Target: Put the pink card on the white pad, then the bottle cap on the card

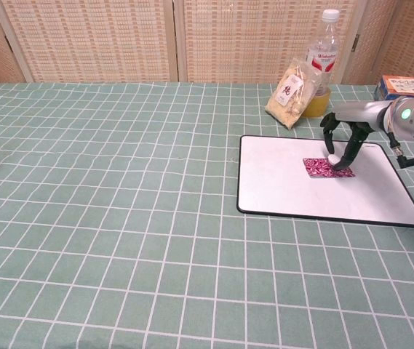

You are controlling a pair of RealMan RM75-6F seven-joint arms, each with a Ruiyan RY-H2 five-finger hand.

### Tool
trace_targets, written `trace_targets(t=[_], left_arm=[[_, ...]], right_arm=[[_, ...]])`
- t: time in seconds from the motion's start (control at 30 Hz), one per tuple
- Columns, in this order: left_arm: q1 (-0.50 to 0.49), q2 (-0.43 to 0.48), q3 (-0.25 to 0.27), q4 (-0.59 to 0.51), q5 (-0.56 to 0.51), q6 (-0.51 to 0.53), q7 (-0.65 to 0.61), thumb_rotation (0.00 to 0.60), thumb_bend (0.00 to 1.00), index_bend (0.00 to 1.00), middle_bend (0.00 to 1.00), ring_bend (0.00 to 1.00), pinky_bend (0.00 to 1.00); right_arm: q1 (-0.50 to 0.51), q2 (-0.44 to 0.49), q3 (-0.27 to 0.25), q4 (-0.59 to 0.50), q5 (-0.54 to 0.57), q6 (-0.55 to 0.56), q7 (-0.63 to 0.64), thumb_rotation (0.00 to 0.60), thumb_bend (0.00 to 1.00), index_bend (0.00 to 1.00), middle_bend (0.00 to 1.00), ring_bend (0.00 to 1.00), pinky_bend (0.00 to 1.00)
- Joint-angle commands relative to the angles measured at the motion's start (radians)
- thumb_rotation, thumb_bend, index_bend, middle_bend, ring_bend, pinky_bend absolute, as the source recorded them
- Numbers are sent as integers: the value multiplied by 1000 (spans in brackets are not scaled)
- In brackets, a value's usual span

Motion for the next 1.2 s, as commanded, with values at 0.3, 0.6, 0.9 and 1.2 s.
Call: trace_targets(t=[0.3, 0.6, 0.9, 1.2], left_arm=[[0, 0, 0, 2, 0, 0, -9, 600, 163, 0, 0, 0, 0], [0, 0, -1, 6, -3, -5, -12, 600, 162, 0, 0, 0, 0], [1, -1, 0, 10, -1, -1, -13, 600, 162, 0, 0, 0, 0], [5, -9, -1, 13, 9, 31, 2, 600, 163, 0, 0, 0, 0]], right_arm=[[-10, 22, 3, -24, -70, 0, 66, 600, 0, 464, 56, 0, 0], [-36, 65, 0, -69, -100, 49, 96, 600, 0, 424, 54, 0, 0], [-176, 189, -8, -201, -229, 256, 193, 544, 0, 196, 53, 0, 0], [-598, 75, -82, 160, -417, 716, 616, 524, 0, 98, 34, 0, 0]])
